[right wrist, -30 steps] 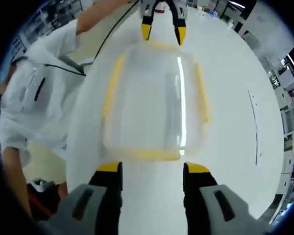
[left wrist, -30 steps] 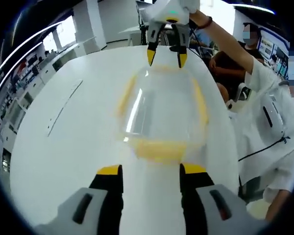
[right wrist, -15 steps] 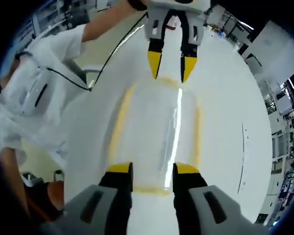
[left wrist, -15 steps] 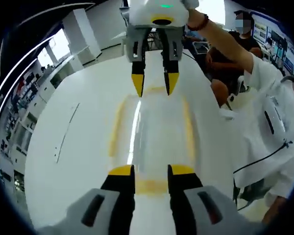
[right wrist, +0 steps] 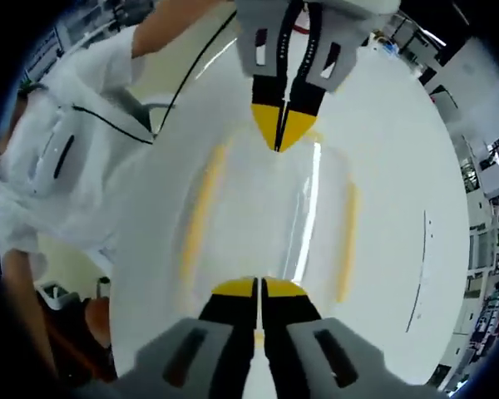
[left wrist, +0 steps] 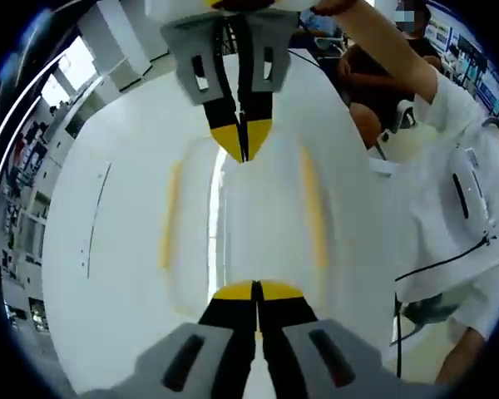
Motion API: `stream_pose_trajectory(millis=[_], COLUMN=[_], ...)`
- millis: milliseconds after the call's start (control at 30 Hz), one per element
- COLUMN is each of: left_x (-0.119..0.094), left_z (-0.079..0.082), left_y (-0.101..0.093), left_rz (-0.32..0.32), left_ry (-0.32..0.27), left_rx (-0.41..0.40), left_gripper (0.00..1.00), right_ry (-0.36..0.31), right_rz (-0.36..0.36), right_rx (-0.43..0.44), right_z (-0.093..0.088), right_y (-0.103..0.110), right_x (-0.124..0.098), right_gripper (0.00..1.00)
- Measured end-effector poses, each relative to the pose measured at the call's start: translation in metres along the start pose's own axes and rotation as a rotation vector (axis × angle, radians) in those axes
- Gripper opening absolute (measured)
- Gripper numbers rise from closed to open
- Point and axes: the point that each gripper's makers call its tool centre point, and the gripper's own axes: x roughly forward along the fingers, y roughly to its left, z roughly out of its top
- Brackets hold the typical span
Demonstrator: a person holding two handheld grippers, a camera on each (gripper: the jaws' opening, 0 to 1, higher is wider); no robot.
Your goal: Snap each plastic latch of the storage box into its locked position after aligning the lid with the box until every specified latch is closed and the lid sits flush.
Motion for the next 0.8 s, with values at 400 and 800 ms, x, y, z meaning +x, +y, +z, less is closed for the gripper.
stream_pose_trajectory(millis=[400,800], left_x=[-0.0043,-0.0036], left_z=[-0.0016,0.0018], left_y=[-0.0022,-0.0025], left_rz=[-0.002,0.033], left_ry=[0.001,0.078], left_rx=[-0.063,-0.045], left_gripper=[0.0,0.0], right_ry=[-0.031,0.022], right_rz=[0.003,-0.021], right_rx=[0.119,0.096], right_z=[-0.0003,0.0021], right_y=[0.0012,0.0023], right_x=[0.0025,0.0024], right_gripper=[0.0,0.0])
